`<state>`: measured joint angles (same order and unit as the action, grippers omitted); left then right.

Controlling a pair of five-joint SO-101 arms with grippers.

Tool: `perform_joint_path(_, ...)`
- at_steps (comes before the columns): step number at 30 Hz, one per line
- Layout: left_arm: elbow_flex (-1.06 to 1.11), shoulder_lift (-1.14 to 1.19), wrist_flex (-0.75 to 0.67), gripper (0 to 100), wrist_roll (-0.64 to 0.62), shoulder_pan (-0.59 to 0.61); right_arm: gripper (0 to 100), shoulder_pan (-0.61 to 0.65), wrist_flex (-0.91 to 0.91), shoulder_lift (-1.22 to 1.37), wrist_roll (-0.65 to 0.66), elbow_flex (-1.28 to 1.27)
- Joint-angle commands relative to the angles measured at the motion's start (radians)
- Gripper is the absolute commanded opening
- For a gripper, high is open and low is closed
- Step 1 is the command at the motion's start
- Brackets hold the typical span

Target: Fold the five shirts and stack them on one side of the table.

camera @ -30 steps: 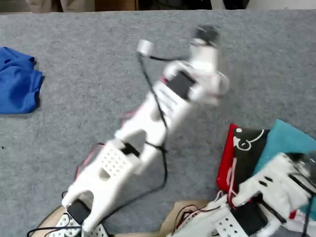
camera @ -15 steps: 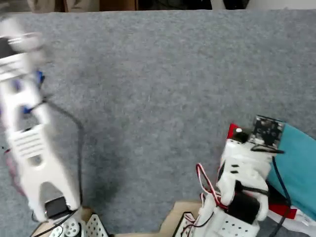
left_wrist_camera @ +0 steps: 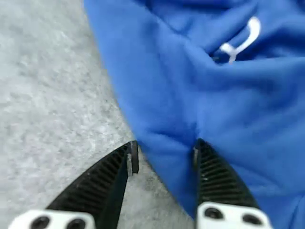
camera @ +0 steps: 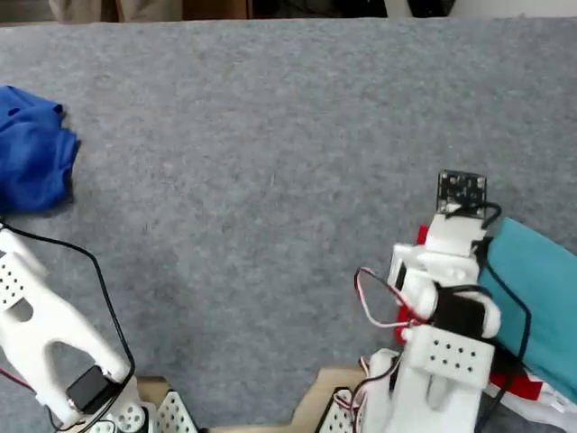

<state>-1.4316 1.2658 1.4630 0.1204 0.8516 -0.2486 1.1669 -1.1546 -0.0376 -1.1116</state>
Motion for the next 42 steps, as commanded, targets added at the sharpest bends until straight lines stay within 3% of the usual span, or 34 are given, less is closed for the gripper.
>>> perform_joint_path(1,-0.049,0.021,-0.011,10,0.005,-0.023,0.5,0.015,0.046,0.016,-0.006,0.122)
perform_joint_path(3,-0.06,0.035,0.0,1,0.005,-0.037,0.5,0.013,0.087,0.015,-0.005,0.154)
perform_joint_path(9,-0.232,0.01,0.302,2,0.006,-0.126,0.5,0.013,0.13,0.018,-0.005,0.183)
perform_joint_path(13,-0.224,-0.036,0.302,2,0.0,-0.17,0.5,0.019,0.13,0.022,0.008,0.183)
perform_joint_path(17,-0.11,-0.156,0.304,2,0.002,-0.164,0.5,0.021,0.123,0.05,0.11,0.183)
perform_joint_path(20,0.095,-0.325,0.304,2,0.002,-0.17,0.5,0.021,0.123,0.137,0.187,0.186)
perform_joint_path(25,0.683,-0.734,0.302,2,0.008,-0.207,0.5,0.028,0.167,0.34,0.293,0.266)
perform_joint_path(29,1.142,-1.075,0.287,2,0.051,-0.316,0.5,0.101,0.209,0.467,0.296,0.381)
perform_joint_path(35,1.643,-1.573,0.169,2,0.066,-0.509,0.5,0.248,0.203,0.615,0.302,0.544)
perform_joint_path(39,1.89,-1.873,0.15,2,0.215,-0.546,1.0,0.352,0.216,0.733,0.296,0.684)
perform_joint_path(42,2.038,-2.066,0.146,2,0.361,-0.543,9.0,0.429,0.278,0.839,0.256,0.809)
